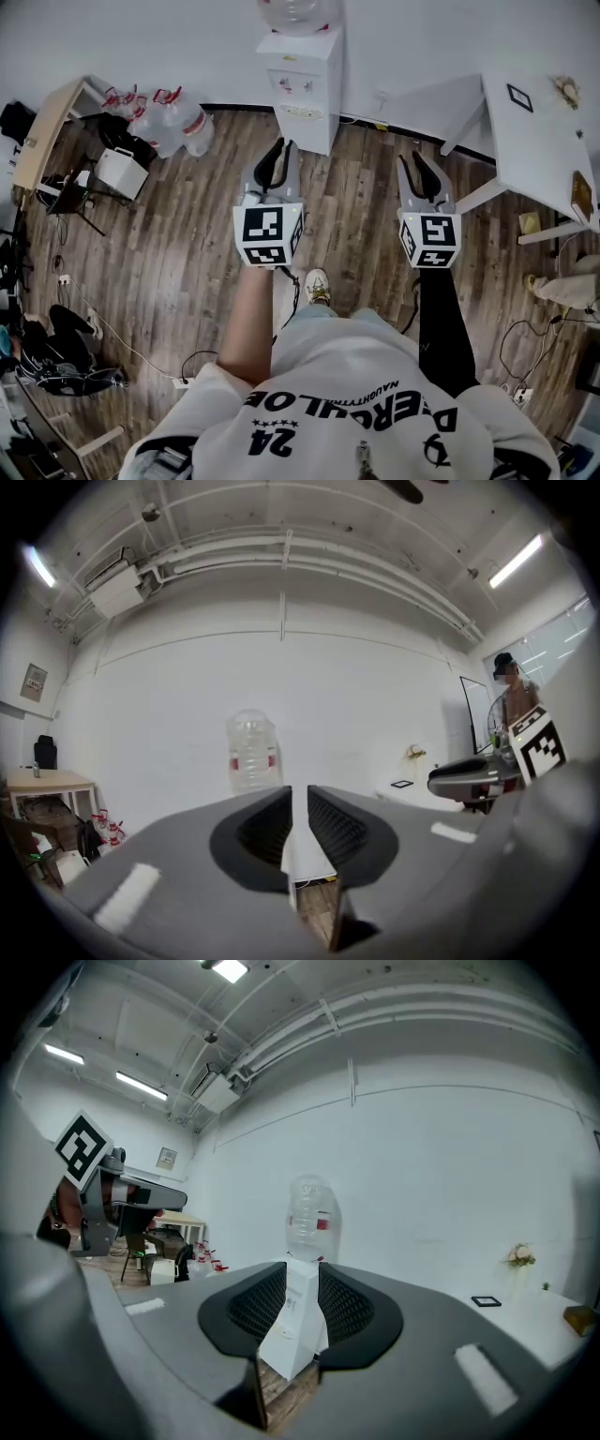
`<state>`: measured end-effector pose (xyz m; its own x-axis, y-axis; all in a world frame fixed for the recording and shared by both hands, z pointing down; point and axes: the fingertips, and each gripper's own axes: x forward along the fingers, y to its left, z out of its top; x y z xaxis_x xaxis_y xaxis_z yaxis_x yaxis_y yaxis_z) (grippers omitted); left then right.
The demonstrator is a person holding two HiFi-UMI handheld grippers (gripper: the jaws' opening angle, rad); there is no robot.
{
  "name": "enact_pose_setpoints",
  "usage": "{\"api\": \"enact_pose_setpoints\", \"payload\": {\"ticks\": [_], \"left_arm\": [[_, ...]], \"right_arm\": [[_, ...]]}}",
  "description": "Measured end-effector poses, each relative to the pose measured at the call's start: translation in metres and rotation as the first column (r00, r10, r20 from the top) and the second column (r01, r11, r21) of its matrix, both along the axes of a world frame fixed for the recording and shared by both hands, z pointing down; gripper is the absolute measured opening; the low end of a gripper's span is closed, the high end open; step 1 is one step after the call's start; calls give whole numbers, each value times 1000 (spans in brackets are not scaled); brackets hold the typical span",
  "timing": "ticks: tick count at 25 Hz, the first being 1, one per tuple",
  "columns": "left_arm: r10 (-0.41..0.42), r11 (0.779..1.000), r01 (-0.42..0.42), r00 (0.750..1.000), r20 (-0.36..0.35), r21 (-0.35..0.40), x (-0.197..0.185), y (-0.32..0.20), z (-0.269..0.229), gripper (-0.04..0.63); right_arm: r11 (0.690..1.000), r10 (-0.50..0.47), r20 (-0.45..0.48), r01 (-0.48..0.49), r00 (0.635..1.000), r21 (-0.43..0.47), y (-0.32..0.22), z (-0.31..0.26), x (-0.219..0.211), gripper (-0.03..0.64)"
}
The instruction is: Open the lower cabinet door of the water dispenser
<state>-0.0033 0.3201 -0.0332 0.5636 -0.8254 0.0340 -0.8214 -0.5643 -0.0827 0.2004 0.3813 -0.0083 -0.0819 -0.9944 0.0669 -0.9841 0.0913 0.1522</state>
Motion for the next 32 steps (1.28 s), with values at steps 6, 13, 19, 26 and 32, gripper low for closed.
{"api": "enact_pose_setpoints", "payload": {"ticks": [6, 13, 19, 26, 32], "left_arm": [[15, 1000, -15, 1000, 11, -10, -13, -53, 0, 54], [56, 998, -56, 998, 22, -15, -15, -96, 7, 54], [87, 995, -87, 996, -1, -45, -15, -134, 14, 54], [117, 991, -117, 993, -4, -63, -14, -159, 23, 57], [135, 988, -136, 991, -18, -77, -10, -167, 30, 58]], "right_arm": [[1000, 2, 7, -2, 1000, -3, -56, -1, -15, 87], [1000, 4, -2, -4, 1000, -14, -100, 6, -31, 87], [1000, 18, -4, -18, 1000, -15, -136, 6, -35, 87], [999, 18, -26, -19, 1000, -36, -156, 13, -42, 87], [999, 10, -47, -12, 999, -48, -164, 16, -44, 87]]}}
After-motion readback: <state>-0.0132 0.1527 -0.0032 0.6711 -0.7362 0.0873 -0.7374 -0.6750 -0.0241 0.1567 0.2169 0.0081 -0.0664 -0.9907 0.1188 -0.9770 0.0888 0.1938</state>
